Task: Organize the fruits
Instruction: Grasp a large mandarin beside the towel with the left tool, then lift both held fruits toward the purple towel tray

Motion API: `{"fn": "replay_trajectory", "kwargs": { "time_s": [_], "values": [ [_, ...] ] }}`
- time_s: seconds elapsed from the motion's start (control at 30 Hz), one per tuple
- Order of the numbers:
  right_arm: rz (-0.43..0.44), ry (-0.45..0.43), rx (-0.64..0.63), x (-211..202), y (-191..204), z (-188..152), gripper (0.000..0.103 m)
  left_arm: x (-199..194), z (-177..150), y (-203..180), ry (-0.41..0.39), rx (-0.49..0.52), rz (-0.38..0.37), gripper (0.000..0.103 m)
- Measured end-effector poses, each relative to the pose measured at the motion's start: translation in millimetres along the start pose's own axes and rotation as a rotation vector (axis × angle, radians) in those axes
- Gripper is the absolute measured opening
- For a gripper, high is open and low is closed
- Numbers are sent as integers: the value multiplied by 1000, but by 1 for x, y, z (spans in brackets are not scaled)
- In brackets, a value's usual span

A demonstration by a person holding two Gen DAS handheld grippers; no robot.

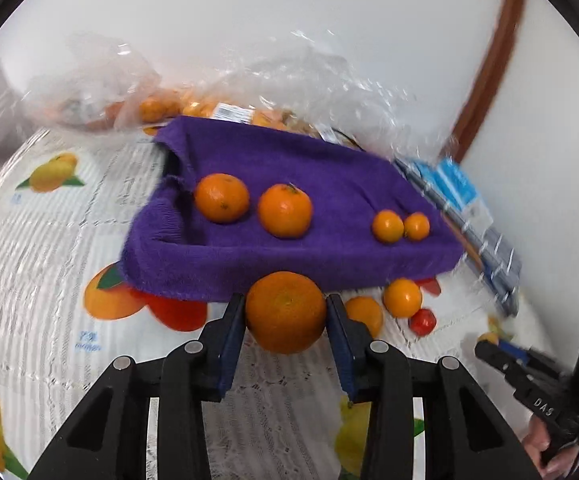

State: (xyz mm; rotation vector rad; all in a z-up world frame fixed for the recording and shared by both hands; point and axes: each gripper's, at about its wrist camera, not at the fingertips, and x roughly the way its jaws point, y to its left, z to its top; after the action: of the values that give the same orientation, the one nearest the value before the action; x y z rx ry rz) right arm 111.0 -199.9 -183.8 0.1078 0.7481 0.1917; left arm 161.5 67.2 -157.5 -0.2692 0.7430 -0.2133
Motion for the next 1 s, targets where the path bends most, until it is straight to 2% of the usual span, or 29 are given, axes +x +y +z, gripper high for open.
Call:
{"fn": "replay_trajectory", "kwargs": {
  "time_s": [0.1, 0.27, 1.0],
  "values": [
    [-6, -12, 25, -2, -4, 1, 26, -2, 1, 7, -11, -40, -1, 38],
    [-8, -23, 29, -3, -4, 1, 26, -5, 0, -1, -31, -3, 0, 38],
    [2, -30, 46, -4, -7, 2, 26, -21, -1, -8, -100, 19, -13, 38]
  ]
}}
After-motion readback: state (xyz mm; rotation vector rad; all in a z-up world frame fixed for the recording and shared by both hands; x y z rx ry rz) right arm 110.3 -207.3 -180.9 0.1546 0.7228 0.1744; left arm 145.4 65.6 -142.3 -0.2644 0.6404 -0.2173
